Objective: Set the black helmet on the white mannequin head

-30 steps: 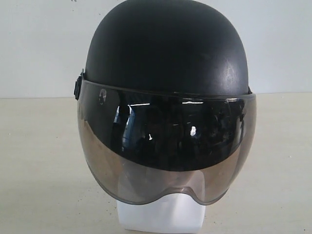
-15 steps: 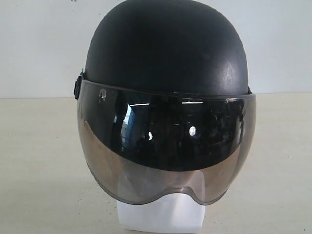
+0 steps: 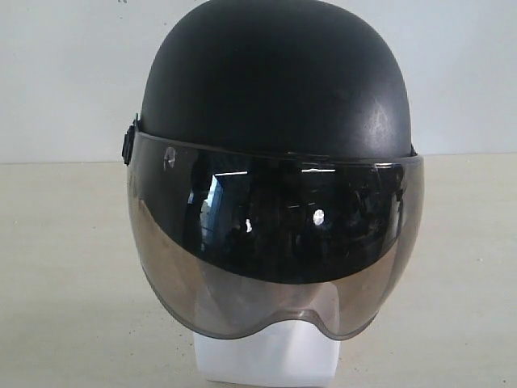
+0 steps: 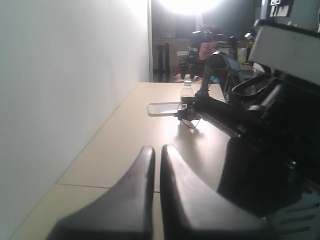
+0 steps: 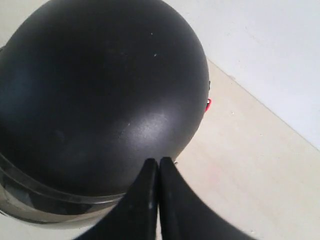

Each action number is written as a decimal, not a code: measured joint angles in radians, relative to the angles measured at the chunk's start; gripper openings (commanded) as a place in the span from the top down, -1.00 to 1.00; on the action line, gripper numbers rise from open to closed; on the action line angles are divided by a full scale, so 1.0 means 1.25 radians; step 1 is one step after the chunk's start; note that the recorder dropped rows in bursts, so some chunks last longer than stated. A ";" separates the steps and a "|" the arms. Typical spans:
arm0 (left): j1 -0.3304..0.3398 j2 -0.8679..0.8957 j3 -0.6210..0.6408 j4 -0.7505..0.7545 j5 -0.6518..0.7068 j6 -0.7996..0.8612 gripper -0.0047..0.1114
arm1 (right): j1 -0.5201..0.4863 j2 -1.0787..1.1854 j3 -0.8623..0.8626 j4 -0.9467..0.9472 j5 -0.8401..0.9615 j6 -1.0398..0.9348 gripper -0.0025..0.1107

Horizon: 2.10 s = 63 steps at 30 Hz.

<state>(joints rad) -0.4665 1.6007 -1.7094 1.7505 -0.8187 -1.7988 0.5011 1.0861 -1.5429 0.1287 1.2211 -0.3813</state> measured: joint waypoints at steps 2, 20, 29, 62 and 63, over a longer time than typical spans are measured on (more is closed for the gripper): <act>-0.003 0.000 0.018 -0.002 0.038 0.017 0.84 | 0.000 -0.005 0.023 0.001 -0.001 0.000 0.96; 0.056 0.005 0.131 0.003 0.056 0.102 0.84 | 0.000 0.001 0.137 0.185 -0.119 -0.015 0.96; 0.130 0.018 0.131 0.003 -0.050 0.065 0.84 | 0.000 0.060 0.137 0.366 -0.135 -0.121 0.96; 0.144 0.075 0.122 -0.074 -0.091 -0.004 0.84 | 0.147 0.148 0.142 0.314 -0.046 -0.108 0.96; 0.144 0.075 0.122 -0.074 -0.091 -0.005 0.84 | 0.149 0.148 0.142 0.310 -0.043 -0.106 0.96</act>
<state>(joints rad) -0.2867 1.6945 -1.5571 1.6578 -0.9329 -1.8052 0.6870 1.2715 -1.3653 0.5164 1.1678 -0.5135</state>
